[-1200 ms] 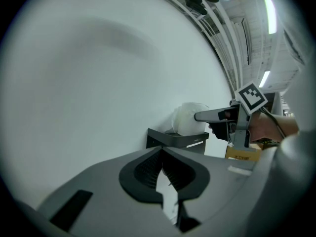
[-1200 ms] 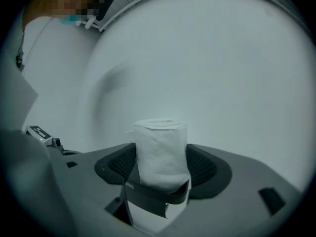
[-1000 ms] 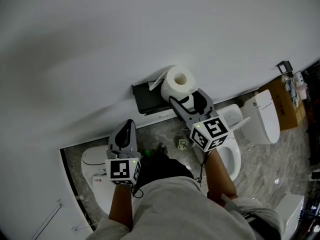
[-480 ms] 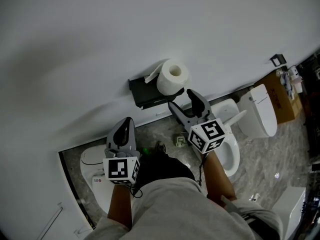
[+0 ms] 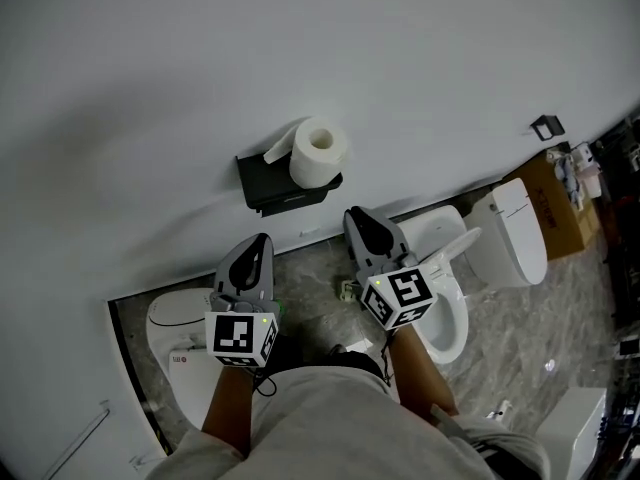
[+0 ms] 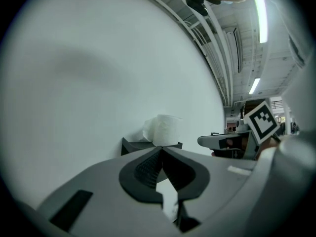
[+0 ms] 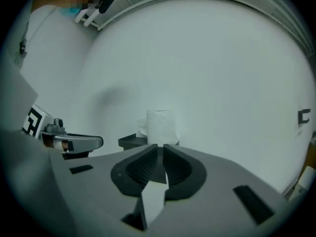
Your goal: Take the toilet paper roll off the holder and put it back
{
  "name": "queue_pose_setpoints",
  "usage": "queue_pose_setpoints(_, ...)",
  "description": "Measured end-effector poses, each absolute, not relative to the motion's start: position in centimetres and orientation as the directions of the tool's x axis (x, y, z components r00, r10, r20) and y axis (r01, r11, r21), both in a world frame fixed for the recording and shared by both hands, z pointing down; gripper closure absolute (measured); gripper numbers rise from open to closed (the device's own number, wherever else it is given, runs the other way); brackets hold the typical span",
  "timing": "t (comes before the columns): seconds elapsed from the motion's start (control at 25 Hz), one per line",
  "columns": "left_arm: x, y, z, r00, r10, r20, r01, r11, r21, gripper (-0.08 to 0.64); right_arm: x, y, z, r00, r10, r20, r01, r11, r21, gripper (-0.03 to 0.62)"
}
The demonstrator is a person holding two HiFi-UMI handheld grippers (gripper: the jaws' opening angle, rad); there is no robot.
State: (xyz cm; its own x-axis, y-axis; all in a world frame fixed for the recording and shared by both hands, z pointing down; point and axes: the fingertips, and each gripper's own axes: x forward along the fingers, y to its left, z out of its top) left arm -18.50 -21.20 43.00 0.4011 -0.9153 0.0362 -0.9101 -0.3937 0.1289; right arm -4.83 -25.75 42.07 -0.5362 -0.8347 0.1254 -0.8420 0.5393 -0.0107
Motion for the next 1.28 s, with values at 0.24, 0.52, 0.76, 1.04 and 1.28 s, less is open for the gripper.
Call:
queue_pose_setpoints(0.24, -14.0, -20.4, 41.4, 0.384, -0.923, 0.022, -0.918, -0.379, 0.119, 0.549, -2.8, -23.0, 41.2, -0.595, -0.797, 0.106, -0.798, 0.601, 0.043, 0.584)
queue_pose_setpoints(0.52, -9.5, -16.9, 40.7, 0.358, -0.933, 0.034, -0.929, -0.352, 0.110, 0.549, 1.1, -19.8, 39.9, -0.603, -0.796, 0.056, -0.795, 0.605, 0.043, 0.588)
queue_pose_setpoints(0.76, -7.6, -13.3, 38.9, 0.312, -0.950, 0.013, -0.948, -0.311, 0.068, 0.549, 2.8, -17.1, 37.8, -0.637, -0.771, -0.005, -0.770, 0.636, 0.049, 0.588)
queue_pose_setpoints(1.04, -5.6, -9.3, 36.8, 0.247, -0.969, -0.022, -0.968, -0.247, 0.034, 0.549, 6.4, -13.0, 33.7, -0.653, -0.751, -0.101, -0.757, 0.646, 0.098, 0.588)
queue_pose_setpoints(1.28, -3.6, -6.6, 36.2, 0.224, -0.974, -0.037, -0.974, -0.225, 0.033, 0.549, 8.8, -9.9, 32.7, -0.652, -0.746, -0.137, -0.758, 0.647, 0.084, 0.588)
